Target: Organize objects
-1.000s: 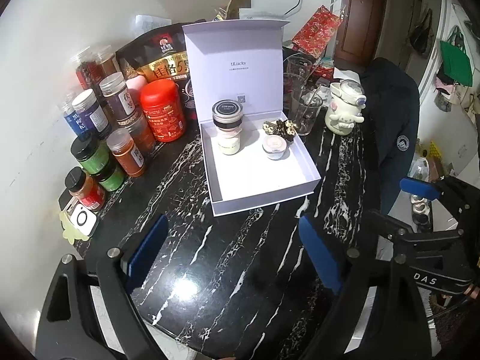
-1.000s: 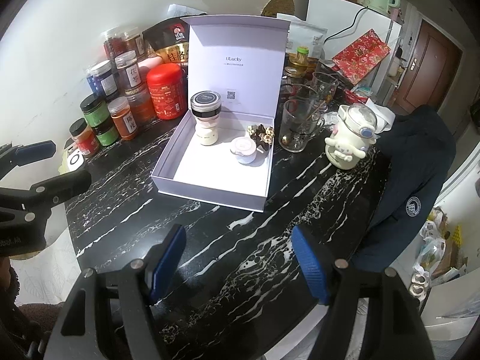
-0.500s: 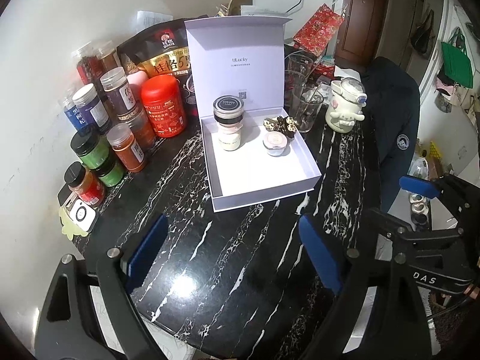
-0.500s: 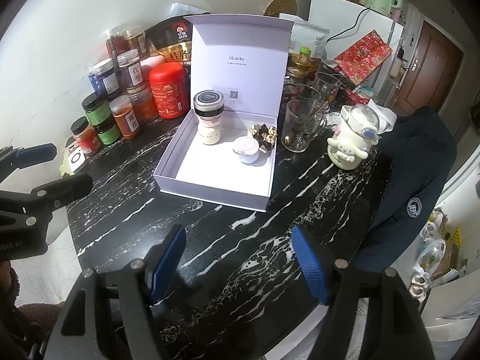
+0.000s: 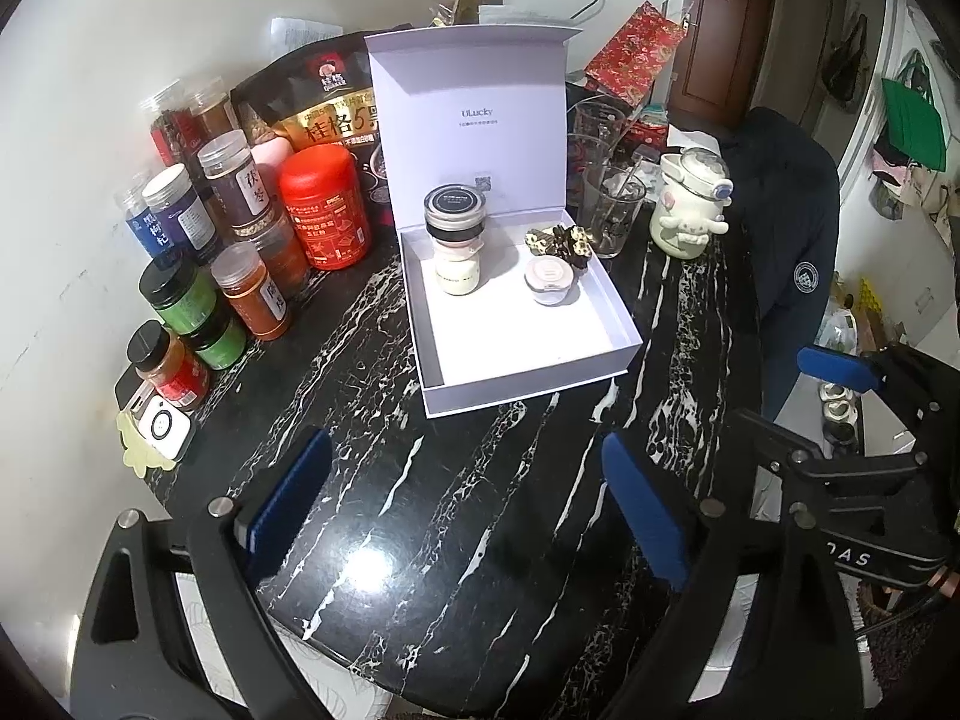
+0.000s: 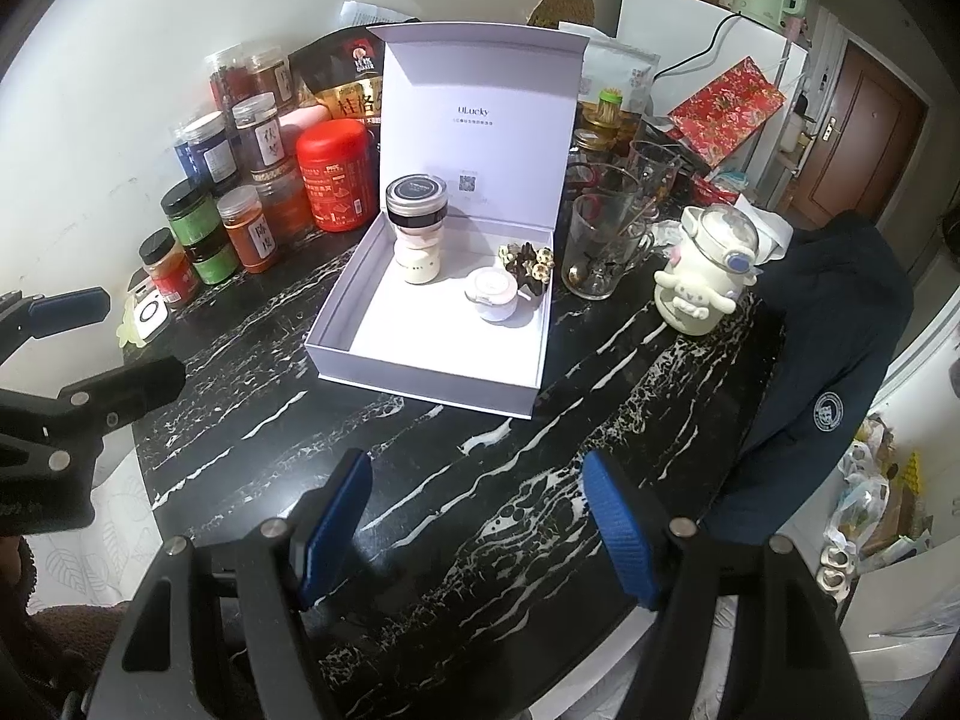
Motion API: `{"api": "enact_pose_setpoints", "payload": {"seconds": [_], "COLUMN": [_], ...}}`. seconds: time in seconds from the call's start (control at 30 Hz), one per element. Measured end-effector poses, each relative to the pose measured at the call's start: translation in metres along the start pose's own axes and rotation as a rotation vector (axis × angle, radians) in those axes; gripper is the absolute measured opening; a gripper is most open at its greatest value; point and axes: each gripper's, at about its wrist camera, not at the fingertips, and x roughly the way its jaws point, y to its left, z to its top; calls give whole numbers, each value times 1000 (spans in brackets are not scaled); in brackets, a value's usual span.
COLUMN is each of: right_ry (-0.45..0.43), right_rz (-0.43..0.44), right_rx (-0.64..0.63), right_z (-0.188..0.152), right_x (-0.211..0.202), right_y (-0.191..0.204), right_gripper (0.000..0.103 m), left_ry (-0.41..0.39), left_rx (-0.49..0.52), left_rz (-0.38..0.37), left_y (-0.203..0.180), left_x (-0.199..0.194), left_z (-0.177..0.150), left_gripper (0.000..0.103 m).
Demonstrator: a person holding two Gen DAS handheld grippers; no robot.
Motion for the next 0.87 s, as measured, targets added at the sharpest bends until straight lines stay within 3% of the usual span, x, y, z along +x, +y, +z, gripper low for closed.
{"api": "enact_pose_setpoints", "payload": {"seconds": [0.27, 0.87], "right_ry": [10, 15], "right_rz": [-4, -7], "right_rx": [-11, -16], "right_z": [-1, -1], "right_x": [3, 5], "right_y": [0, 2], "right_gripper": [74, 74], "left_ry": [14, -46], "left_rx": [11, 46], "left_rz": [-8, 10], "left_y": [-3, -5], "left_x": [3, -7], "left_z": [-1, -2], "left_gripper": [99, 100]}}
